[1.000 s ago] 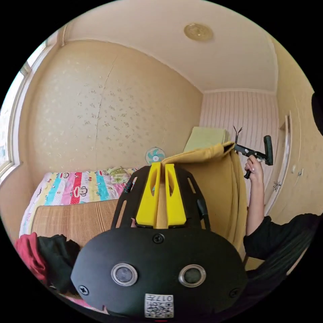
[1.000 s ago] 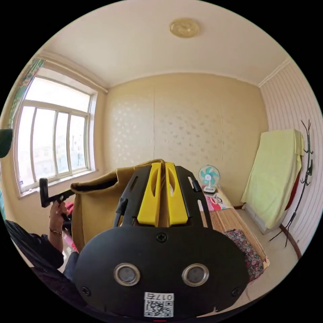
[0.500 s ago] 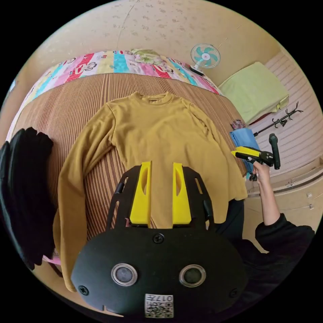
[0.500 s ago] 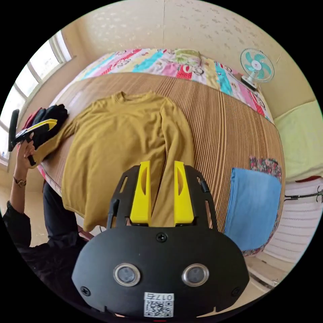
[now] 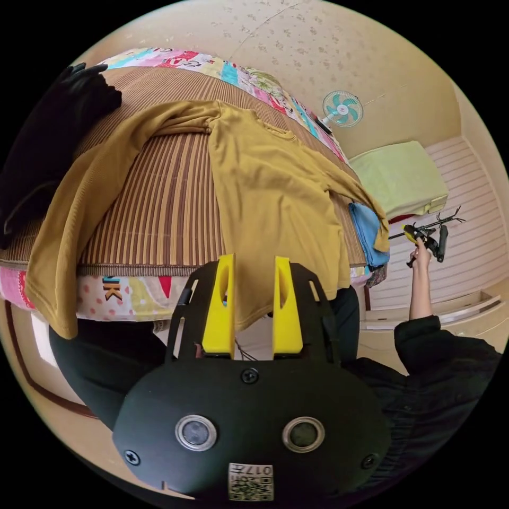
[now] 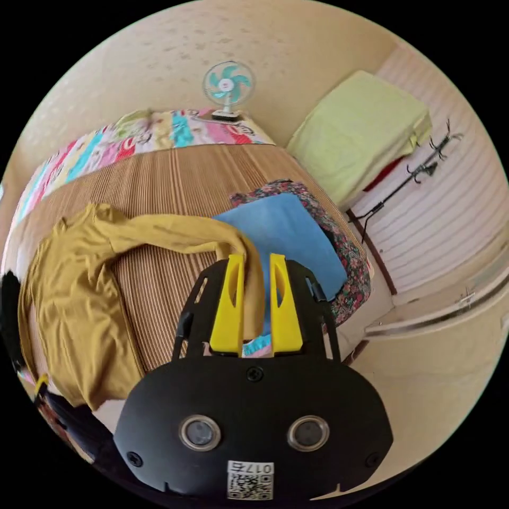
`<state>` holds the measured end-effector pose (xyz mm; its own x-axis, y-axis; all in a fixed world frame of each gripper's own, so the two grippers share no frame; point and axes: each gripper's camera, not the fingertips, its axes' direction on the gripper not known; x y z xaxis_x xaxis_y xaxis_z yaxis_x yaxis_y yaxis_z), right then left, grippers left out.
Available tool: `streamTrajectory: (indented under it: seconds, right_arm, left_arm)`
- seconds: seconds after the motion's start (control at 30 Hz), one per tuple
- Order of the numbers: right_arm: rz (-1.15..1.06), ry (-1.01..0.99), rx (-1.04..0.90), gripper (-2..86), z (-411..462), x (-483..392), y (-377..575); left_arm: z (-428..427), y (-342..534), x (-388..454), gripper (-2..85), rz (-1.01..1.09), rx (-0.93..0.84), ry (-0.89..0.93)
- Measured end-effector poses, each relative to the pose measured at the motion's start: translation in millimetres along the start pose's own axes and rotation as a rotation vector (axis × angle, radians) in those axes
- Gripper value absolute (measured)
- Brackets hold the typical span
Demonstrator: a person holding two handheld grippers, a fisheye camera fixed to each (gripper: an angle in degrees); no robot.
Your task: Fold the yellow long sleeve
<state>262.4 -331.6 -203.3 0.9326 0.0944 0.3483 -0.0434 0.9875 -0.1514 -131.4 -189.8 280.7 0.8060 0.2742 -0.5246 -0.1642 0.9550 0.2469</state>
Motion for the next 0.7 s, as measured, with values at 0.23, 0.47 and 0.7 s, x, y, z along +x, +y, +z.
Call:
streamTrajectory:
  seconds: [0.23,0.47,0.7]
  right_arm:
    - [-0.386,-0.564,-0.33,11.4,61.5,-110.0,129.6]
    - [-0.608,-0.446,-0.492,4.5,52.5,-123.9,261.0]
    - [-0.591,-0.719,-0.757,4.9,46.6,-8.5,265.6]
  left_arm:
    - [23.8,29.9,-11.5,9.1,-0.024,-0.088,0.07]
    - [-2.2,59.1,-18.3,-0.3,0.138,-0.424,-0.012]
    - [-63.5,110.3,-71.1,6.2,-0.039,-0.462,-0.119]
